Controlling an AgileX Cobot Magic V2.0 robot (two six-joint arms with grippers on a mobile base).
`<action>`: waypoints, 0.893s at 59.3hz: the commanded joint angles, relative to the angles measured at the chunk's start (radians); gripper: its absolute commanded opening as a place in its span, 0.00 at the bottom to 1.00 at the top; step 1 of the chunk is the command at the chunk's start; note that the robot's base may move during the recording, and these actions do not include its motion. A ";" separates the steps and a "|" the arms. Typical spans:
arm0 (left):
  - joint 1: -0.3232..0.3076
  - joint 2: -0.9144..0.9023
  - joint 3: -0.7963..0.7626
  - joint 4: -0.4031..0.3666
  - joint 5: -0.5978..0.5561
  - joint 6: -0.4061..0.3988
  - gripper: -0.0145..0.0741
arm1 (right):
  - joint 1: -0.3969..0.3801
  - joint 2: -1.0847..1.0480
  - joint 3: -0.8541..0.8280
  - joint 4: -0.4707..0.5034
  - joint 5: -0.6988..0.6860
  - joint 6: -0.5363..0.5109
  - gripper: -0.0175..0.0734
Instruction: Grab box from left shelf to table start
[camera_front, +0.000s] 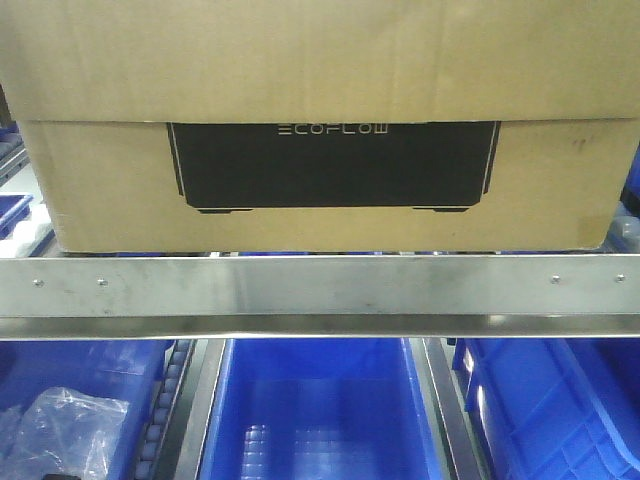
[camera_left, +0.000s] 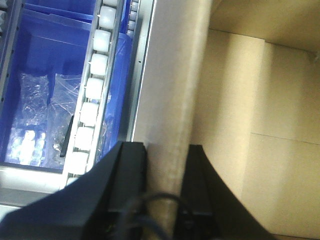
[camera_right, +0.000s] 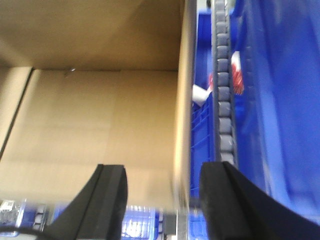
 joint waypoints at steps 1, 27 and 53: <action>-0.002 -0.040 -0.021 -0.039 0.034 -0.055 0.07 | -0.002 0.061 -0.120 0.010 -0.037 0.009 0.68; -0.002 -0.040 -0.021 -0.039 0.049 0.006 0.07 | -0.002 0.339 -0.382 0.009 0.097 0.066 0.68; -0.002 -0.040 -0.021 -0.039 0.049 0.009 0.07 | -0.002 0.406 -0.400 -0.023 0.122 0.065 0.68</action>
